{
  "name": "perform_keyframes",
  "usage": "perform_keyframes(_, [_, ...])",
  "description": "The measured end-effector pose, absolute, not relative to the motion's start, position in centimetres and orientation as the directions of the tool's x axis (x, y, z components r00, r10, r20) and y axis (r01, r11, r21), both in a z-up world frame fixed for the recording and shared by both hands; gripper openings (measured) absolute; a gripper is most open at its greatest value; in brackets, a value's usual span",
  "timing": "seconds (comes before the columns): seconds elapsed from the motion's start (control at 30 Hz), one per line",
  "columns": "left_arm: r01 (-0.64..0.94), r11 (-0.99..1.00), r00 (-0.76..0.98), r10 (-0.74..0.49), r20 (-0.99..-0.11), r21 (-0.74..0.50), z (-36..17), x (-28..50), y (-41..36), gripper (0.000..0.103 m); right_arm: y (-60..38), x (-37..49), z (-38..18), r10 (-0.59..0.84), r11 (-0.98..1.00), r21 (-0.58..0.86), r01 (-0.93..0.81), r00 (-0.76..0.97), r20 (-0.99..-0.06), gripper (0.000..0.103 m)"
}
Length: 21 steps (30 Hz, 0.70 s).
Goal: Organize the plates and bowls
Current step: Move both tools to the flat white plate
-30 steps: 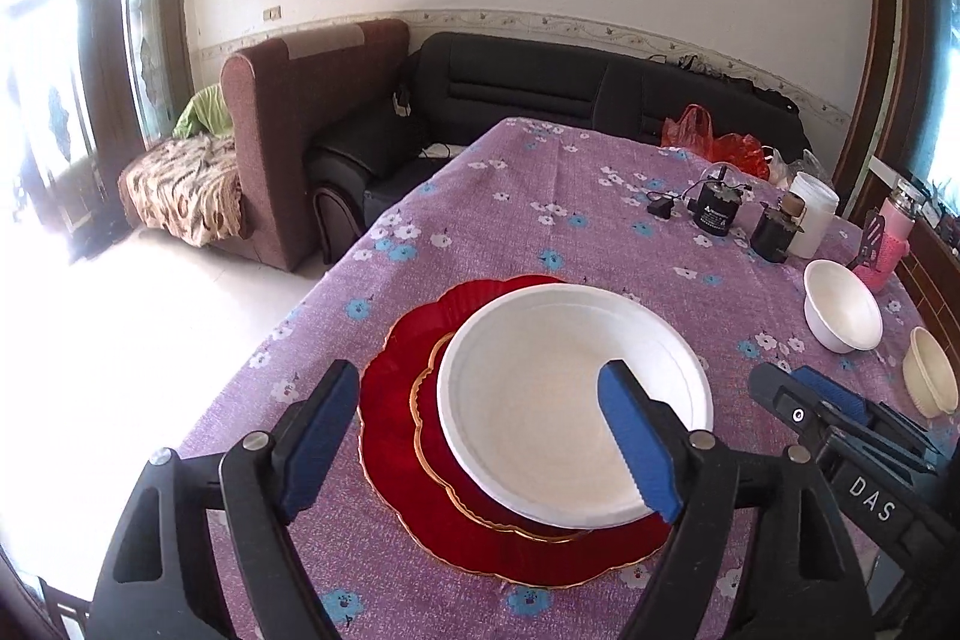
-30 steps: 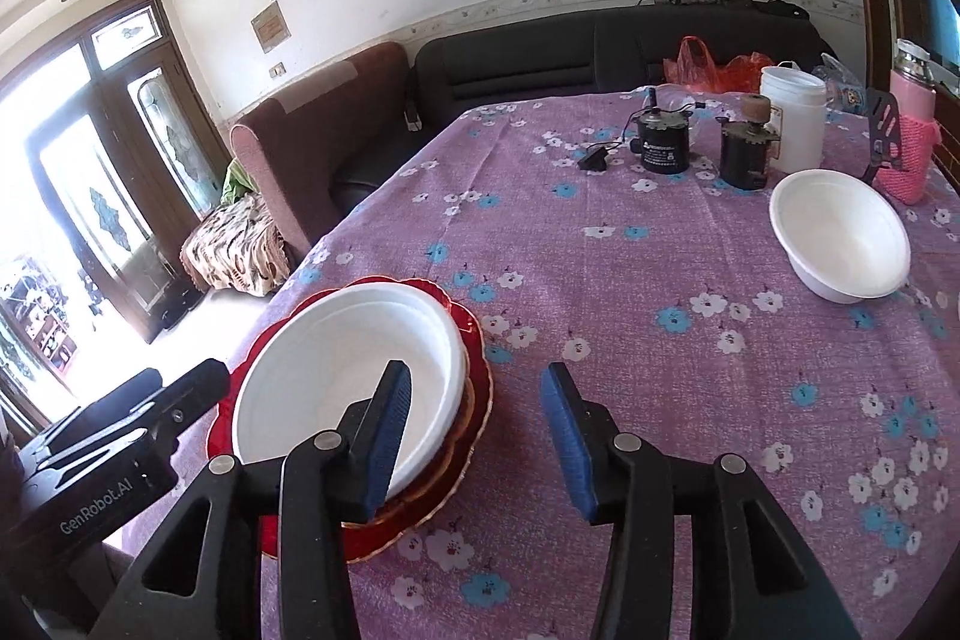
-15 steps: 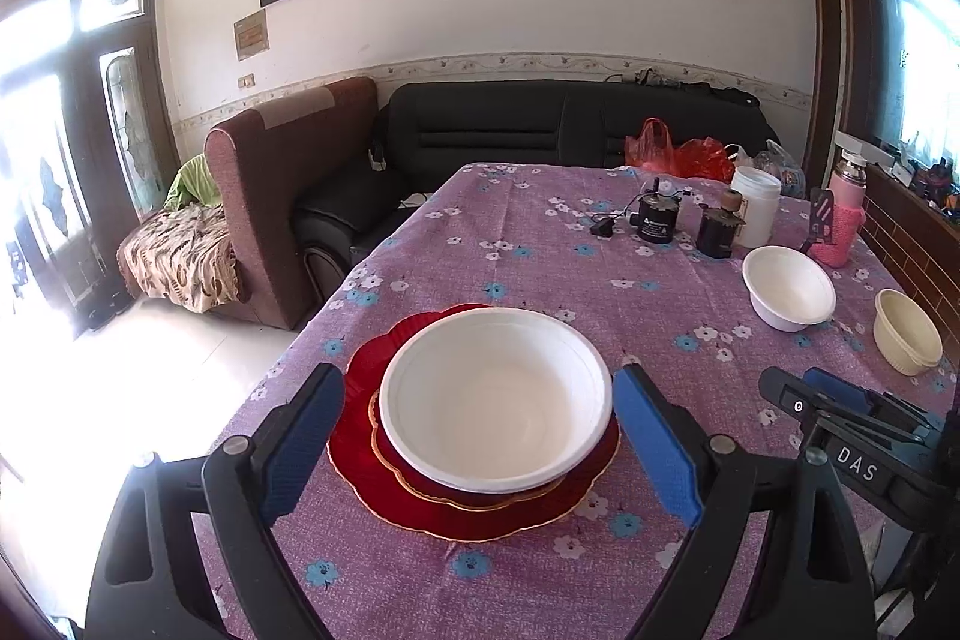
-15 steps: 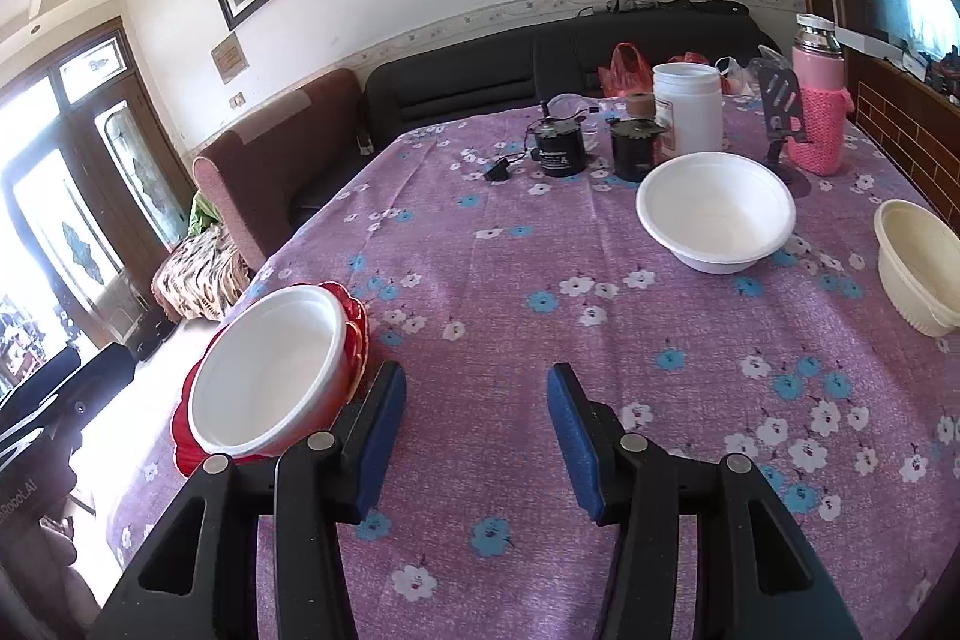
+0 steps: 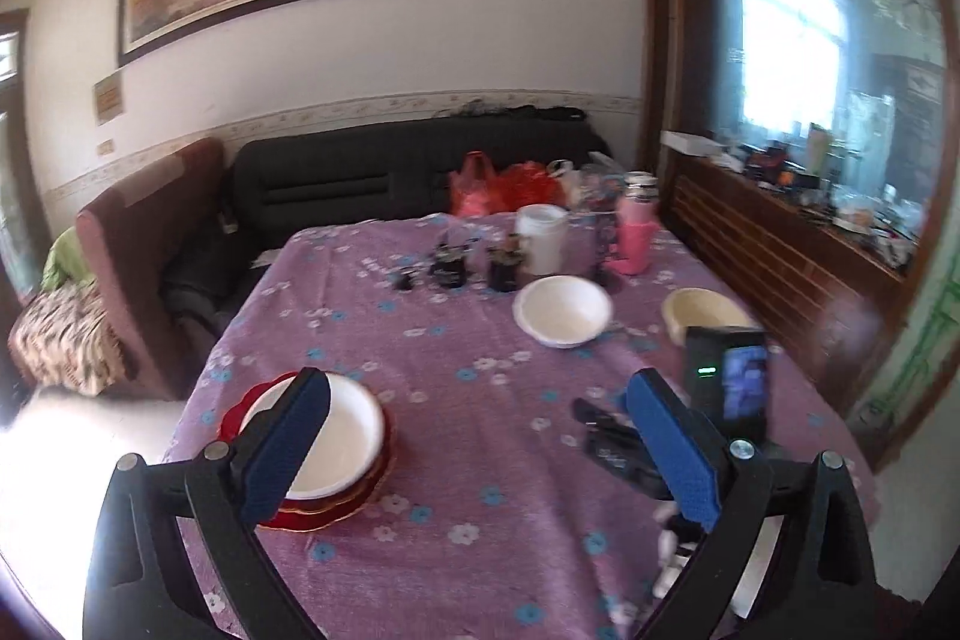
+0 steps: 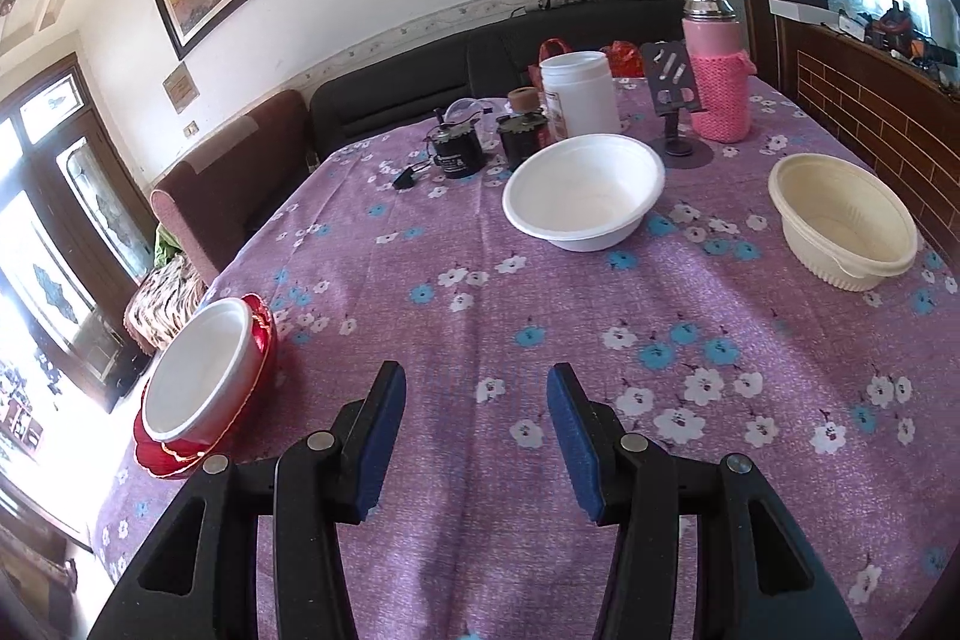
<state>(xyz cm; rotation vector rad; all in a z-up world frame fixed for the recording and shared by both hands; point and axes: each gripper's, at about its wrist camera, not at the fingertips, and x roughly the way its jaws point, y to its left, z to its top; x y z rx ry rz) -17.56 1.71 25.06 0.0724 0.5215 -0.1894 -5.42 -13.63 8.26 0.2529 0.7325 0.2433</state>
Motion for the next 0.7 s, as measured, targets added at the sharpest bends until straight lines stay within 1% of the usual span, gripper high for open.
perform_keyframes(0.1, [0.377,0.922,0.823,-0.290,-0.489,0.086,30.0,-22.4,-3.5,0.099,-15.4,-5.8,8.0,0.289,0.943,0.316,-0.100,0.716,-0.635,0.053])
perform_keyframes(0.17, [0.485,0.867,0.776,-0.366,-0.514,0.116,32.3,-25.2,-6.6,0.099,-16.7,-6.0,7.7,0.277,0.944,0.323,-0.074,0.710,-0.647,0.053])
perform_keyframes(0.23, [0.567,0.816,0.722,-0.422,-0.549,0.118,33.7,-27.2,-8.8,0.099,-18.1,-6.2,7.3,0.267,0.941,0.336,-0.041,0.701,-0.661,0.053])
perform_keyframes(0.33, [0.638,0.760,0.665,-0.459,-0.588,0.128,34.1,-28.9,-10.4,0.099,-20.4,-6.4,6.9,0.260,0.929,0.369,0.009,0.694,-0.672,0.053])
perform_keyframes(0.4, [0.648,0.753,0.643,-0.463,-0.610,0.112,33.6,-28.9,-10.1,0.099,-21.8,-6.6,6.8,0.256,0.920,0.390,0.037,0.697,-0.670,0.053])
perform_keyframes(0.47, [0.650,0.760,0.584,-0.483,-0.652,0.020,33.2,-27.7,-9.1,0.099,-22.8,-6.7,6.9,0.240,0.918,0.391,0.059,0.704,-0.669,0.053])
perform_keyframes(0.53, [0.612,0.790,0.571,-0.475,-0.670,-0.037,33.1,-26.6,-7.9,0.099,-23.3,-6.8,7.1,0.225,0.919,0.388,0.074,0.709,-0.668,0.053])
perform_keyframes(0.6, [0.581,0.814,0.612,-0.457,-0.646,-0.026,33.0,-26.3,-6.8,0.099,-23.5,-6.8,7.4,0.227,0.918,0.391,0.071,0.714,-0.662,0.053])
perform_keyframes(0.7, [0.558,0.830,0.632,-0.433,-0.643,-0.010,32.3,-24.8,-5.4,0.099,-23.7,-6.8,8.0,0.216,0.923,0.378,0.064,0.728,-0.651,0.053])
